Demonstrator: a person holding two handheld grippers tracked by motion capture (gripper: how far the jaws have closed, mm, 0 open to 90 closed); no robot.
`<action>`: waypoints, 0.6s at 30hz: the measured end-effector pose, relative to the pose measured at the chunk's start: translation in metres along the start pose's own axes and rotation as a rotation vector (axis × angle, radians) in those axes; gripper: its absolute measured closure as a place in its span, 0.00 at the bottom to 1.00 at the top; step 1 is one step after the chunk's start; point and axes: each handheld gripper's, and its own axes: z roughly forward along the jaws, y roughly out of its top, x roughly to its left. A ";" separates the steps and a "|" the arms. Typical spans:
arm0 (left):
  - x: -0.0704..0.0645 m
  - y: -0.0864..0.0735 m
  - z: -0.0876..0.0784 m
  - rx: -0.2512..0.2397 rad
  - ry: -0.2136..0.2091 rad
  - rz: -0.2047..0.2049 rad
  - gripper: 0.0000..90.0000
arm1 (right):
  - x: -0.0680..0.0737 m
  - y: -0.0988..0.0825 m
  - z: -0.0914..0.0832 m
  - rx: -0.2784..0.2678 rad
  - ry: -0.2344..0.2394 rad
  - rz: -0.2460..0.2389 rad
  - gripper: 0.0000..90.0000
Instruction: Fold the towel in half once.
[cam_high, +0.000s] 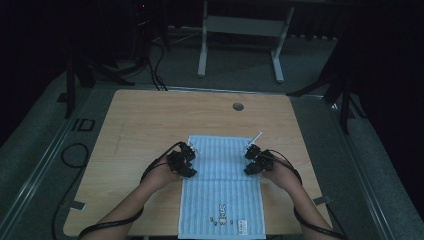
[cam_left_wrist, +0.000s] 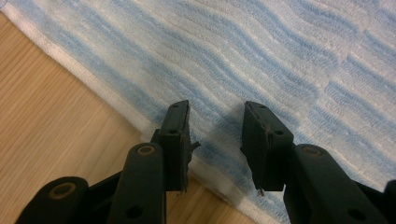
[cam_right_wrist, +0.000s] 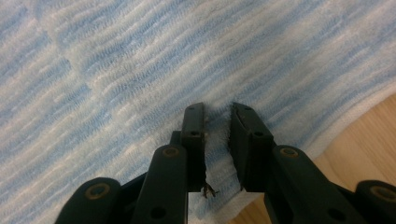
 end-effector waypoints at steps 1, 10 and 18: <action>0.000 -0.001 -0.001 0.000 0.000 -0.003 0.68 | 0.001 0.002 0.001 0.001 0.000 -0.001 0.84; 0.002 -0.006 -0.010 0.020 -0.029 -0.007 0.64 | 0.007 0.008 -0.006 0.001 0.001 -0.036 0.82; 0.034 0.015 -0.020 0.009 0.073 -0.071 0.52 | -0.032 0.022 -0.036 -0.045 -0.041 0.048 0.79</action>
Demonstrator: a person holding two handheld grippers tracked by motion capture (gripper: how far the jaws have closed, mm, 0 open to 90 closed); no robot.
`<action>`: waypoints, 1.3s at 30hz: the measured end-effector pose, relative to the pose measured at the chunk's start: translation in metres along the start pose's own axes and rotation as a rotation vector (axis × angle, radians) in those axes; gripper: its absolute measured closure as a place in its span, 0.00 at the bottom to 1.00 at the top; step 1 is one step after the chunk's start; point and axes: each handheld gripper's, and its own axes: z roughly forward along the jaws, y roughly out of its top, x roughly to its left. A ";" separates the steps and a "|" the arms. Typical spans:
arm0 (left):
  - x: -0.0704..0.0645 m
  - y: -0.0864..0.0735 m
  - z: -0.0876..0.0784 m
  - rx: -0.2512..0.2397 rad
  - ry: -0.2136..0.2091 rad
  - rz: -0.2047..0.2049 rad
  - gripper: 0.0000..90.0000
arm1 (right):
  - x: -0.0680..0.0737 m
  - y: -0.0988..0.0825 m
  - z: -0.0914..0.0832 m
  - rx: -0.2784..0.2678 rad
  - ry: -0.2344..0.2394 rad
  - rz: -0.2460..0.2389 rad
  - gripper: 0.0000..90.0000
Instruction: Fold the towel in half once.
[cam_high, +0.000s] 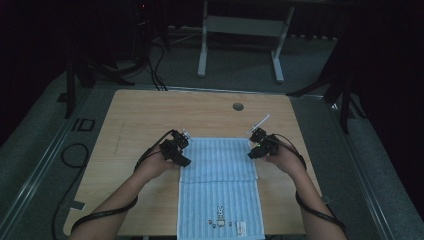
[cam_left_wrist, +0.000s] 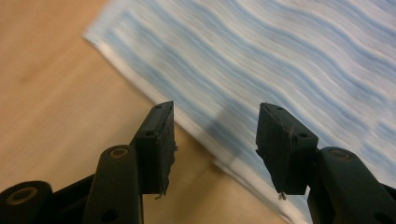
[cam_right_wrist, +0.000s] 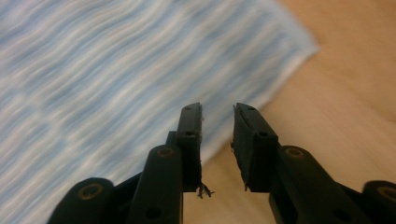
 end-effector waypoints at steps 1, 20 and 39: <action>0.005 0.005 0.002 0.001 0.014 0.004 0.52 | -0.005 0.004 0.000 0.007 -0.007 0.011 0.77; 0.049 0.039 0.045 -0.017 0.039 -0.066 0.48 | -0.058 0.048 0.057 0.107 -0.050 0.141 0.63; 0.046 0.046 0.048 -0.019 -0.001 -0.021 0.91 | -0.049 0.054 0.062 0.093 -0.053 0.123 0.93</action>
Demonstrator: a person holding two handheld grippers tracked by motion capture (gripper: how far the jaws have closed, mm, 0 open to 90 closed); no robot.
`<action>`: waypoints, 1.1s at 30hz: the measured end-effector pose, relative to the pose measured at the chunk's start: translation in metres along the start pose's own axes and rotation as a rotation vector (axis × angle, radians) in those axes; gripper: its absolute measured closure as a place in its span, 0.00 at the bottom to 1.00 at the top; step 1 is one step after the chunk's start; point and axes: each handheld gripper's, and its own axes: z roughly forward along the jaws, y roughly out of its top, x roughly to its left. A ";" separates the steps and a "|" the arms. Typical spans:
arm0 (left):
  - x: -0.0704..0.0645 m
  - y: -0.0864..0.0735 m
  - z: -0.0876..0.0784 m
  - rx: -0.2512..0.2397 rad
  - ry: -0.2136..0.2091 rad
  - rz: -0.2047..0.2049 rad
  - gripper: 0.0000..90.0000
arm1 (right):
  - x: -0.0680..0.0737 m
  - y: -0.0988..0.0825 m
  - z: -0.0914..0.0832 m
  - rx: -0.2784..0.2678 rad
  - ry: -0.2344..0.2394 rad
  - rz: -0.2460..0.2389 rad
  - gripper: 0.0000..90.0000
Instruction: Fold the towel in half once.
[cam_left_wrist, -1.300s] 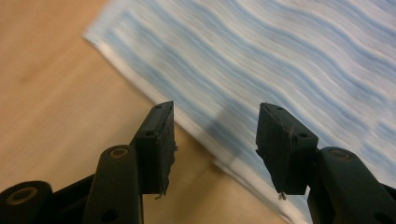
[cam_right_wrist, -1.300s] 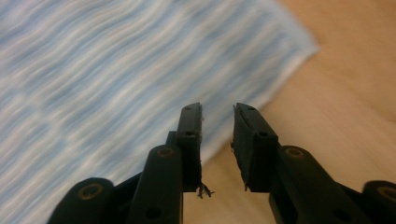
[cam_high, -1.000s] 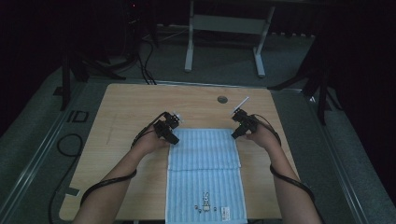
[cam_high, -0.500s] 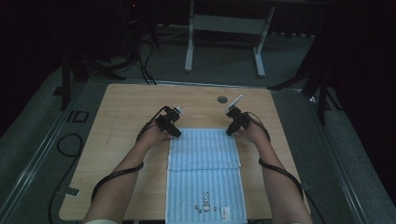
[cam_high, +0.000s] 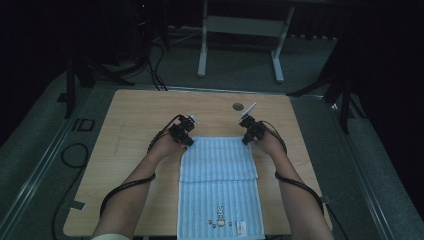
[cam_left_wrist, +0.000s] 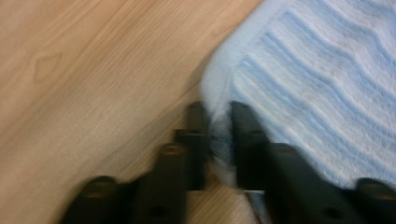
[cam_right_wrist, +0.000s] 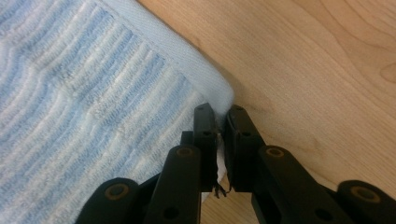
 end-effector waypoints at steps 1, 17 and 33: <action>0.000 0.001 -0.002 -0.007 0.010 0.004 0.92 | 0.000 0.000 -0.001 -0.003 -0.003 -0.001 0.94; 0.023 0.037 -0.081 -0.113 0.108 -0.026 0.93 | -0.008 0.040 -0.092 -0.158 -0.084 -0.024 0.94; 0.023 0.088 -0.188 -0.299 0.261 -0.080 0.92 | -0.014 0.068 -0.211 -0.371 -0.214 0.008 0.94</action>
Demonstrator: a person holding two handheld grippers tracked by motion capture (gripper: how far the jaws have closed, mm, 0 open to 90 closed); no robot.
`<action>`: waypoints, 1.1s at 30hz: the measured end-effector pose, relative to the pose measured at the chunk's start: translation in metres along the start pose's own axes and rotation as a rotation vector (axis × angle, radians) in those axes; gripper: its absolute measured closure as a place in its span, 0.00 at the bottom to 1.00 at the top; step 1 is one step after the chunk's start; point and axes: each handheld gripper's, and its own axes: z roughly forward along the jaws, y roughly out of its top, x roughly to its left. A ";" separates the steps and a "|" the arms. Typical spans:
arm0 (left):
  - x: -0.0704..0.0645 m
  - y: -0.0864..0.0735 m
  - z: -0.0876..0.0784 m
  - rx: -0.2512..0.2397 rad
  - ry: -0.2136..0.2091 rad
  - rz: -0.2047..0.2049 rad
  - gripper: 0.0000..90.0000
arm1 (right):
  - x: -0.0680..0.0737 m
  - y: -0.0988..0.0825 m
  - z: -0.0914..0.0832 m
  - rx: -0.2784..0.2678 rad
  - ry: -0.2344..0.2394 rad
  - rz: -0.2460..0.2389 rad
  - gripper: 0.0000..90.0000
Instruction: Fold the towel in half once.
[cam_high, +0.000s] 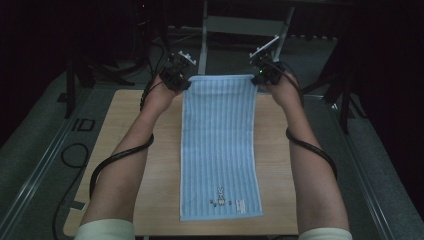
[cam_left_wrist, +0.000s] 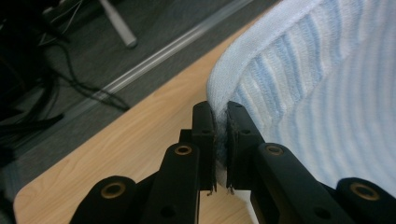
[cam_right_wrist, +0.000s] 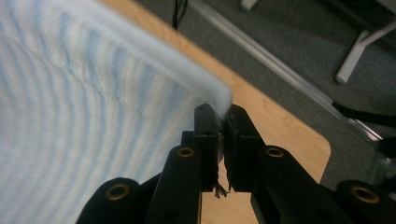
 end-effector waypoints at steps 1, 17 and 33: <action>0.000 0.001 -0.004 -0.006 -0.009 0.000 0.92 | -0.004 0.000 -0.008 -0.025 0.026 0.021 0.94; -0.063 -0.096 -0.003 0.070 -0.260 0.140 0.92 | 0.051 -0.116 -0.004 -0.014 0.119 -0.134 0.94; -0.118 -0.185 0.019 0.151 -0.400 0.188 0.92 | 0.100 -0.230 0.014 0.008 0.278 -0.131 0.94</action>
